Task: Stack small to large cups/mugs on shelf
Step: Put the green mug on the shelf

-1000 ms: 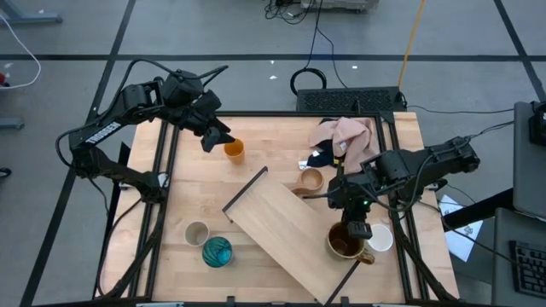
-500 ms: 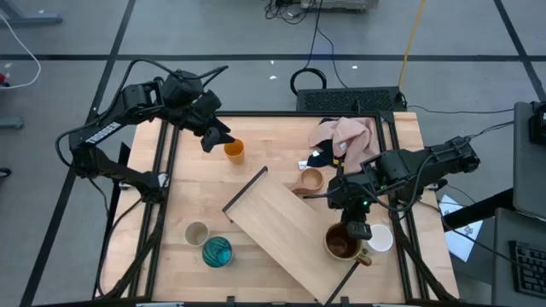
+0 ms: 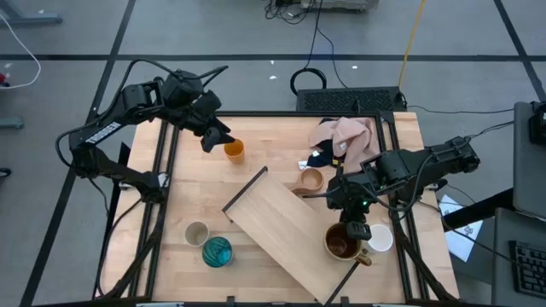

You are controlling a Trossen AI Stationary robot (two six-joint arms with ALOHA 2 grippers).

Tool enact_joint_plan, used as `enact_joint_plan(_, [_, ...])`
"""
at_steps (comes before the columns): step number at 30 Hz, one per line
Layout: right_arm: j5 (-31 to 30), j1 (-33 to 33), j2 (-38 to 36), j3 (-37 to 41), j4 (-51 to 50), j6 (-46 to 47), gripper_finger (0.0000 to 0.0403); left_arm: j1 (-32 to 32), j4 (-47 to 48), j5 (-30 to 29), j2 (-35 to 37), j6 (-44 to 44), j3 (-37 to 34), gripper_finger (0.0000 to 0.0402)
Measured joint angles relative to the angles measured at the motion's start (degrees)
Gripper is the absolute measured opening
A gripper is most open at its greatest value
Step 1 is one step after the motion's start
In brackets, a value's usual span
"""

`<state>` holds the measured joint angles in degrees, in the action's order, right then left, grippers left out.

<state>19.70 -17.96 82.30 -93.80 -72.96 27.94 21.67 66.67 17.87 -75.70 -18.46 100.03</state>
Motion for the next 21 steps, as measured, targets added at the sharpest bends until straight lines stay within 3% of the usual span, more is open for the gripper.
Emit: enact_joint_plan(21, [-0.3, 0.0, 0.0, 0.0, 0.3, -0.7, 0.0094, 0.0, 0.0, 0.0, 0.0, -0.1, 0.0, 0.0234])
